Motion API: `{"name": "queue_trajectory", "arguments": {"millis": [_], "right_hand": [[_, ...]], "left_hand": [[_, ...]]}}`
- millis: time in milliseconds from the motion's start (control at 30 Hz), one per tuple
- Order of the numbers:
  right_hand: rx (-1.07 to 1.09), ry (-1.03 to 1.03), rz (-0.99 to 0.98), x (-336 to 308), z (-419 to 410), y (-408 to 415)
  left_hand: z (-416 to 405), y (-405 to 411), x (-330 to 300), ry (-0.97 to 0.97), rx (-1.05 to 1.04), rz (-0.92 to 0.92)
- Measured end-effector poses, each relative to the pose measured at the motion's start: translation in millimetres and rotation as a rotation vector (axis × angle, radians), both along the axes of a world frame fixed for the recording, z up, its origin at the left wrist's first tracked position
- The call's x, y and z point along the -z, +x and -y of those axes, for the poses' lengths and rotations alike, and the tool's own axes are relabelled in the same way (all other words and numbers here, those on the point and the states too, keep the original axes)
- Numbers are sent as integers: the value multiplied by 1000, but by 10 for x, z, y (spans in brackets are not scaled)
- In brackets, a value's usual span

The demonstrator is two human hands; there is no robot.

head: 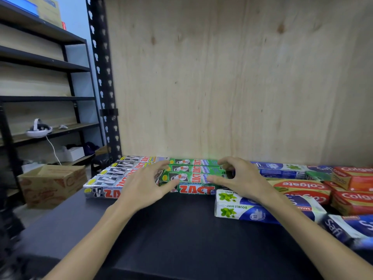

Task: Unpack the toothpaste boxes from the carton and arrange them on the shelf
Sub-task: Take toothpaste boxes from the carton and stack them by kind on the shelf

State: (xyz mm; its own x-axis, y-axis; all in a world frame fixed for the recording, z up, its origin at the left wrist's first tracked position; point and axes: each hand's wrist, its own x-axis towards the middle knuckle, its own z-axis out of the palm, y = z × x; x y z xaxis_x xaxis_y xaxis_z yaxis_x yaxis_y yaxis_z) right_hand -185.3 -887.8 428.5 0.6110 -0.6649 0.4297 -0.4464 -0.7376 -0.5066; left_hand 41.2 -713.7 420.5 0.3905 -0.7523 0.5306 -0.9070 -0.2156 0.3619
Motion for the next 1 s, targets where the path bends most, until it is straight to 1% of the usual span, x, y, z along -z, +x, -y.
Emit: {"name": "queue_trajectory", "arguments": {"millis": [100, 200, 267, 367, 500, 667, 767, 867, 1000], "right_hand": [[37, -158, 55, -52, -95, -22], [59, -262, 228, -102, -188, -72], [69, -241, 266, -93, -233, -114], [75, -136, 178, -45, -283, -159], [28, 2, 182, -54, -400, -237], [-77, 90, 197, -107, -639, -386], [-113, 68, 229, -121, -711, -501], [-115, 60, 342, -131, -737, -601], [-65, -20, 410, -173, -715, -736]], "left_hand": [[1, -54, -2, -91, -14, 55], [20, -97, 20, -197, -3, 106], [34, -158, 27, -227, 26, 130], [34, -339, 29, -244, 129, 154], [0, -656, 58, -223, 298, 44], [-38, -927, 110, -220, 366, -58], [-54, -1014, 110, -228, 369, -87], [-39, -1081, 106, -228, 357, -116], [91, -1225, 67, -214, 370, -170]]}}
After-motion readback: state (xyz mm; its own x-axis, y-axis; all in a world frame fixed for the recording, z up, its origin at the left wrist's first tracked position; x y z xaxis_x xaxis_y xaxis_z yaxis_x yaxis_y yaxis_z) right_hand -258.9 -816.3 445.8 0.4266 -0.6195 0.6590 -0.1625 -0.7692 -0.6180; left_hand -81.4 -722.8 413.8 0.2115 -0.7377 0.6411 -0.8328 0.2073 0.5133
